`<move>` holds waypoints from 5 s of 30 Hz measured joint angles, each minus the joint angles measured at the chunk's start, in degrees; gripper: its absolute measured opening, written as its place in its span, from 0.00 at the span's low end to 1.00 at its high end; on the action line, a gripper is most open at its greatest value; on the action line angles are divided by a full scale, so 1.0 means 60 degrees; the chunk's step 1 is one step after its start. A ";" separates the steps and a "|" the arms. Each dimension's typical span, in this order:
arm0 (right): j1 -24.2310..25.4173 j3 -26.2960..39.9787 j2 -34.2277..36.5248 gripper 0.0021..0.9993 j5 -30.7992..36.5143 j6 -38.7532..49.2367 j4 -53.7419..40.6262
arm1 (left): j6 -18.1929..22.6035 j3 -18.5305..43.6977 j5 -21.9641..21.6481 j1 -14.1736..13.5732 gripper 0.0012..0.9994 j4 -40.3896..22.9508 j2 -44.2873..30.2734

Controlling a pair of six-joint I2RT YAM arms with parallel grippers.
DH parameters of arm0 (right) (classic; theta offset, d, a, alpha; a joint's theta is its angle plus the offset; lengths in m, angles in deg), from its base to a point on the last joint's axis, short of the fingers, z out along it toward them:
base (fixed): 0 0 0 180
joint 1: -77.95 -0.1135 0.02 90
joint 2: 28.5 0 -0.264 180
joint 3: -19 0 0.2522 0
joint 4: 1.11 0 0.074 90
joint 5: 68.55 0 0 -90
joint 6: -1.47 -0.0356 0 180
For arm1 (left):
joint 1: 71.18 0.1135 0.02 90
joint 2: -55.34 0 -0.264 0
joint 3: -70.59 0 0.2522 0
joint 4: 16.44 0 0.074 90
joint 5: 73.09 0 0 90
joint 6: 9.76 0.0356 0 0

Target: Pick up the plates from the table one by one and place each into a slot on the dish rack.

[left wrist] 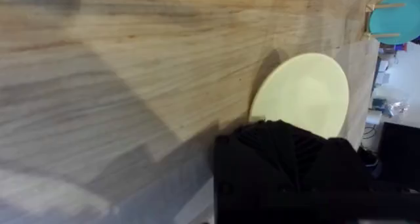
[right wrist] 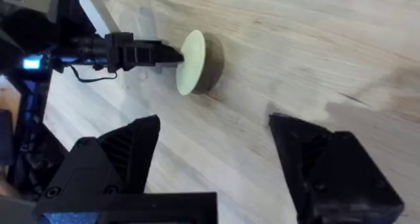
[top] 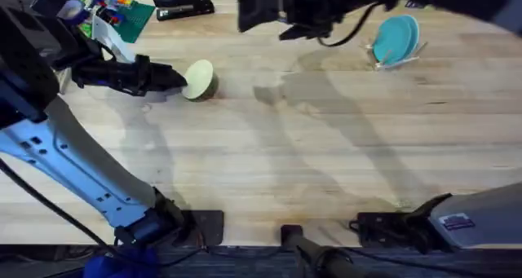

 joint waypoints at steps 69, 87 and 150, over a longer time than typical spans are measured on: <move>-0.2017 0.0018 0.4777 0.99 -0.0049 -0.4192 0.5834 | 0.0000 0.0004 0.0000 0.0000 0.04 0.0000 -0.0004; -0.2017 0.0022 0.4777 1.00 -0.0047 -0.4239 0.5881 | -0.0004 0.0004 0.0010 0.0000 0.04 0.0004 -0.0004; -0.0326 0.0022 0.2052 0.03 -0.0483 0.0775 0.1830 | 0.0798 0.2044 -0.2086 -0.1259 0.04 -0.4443 0.4668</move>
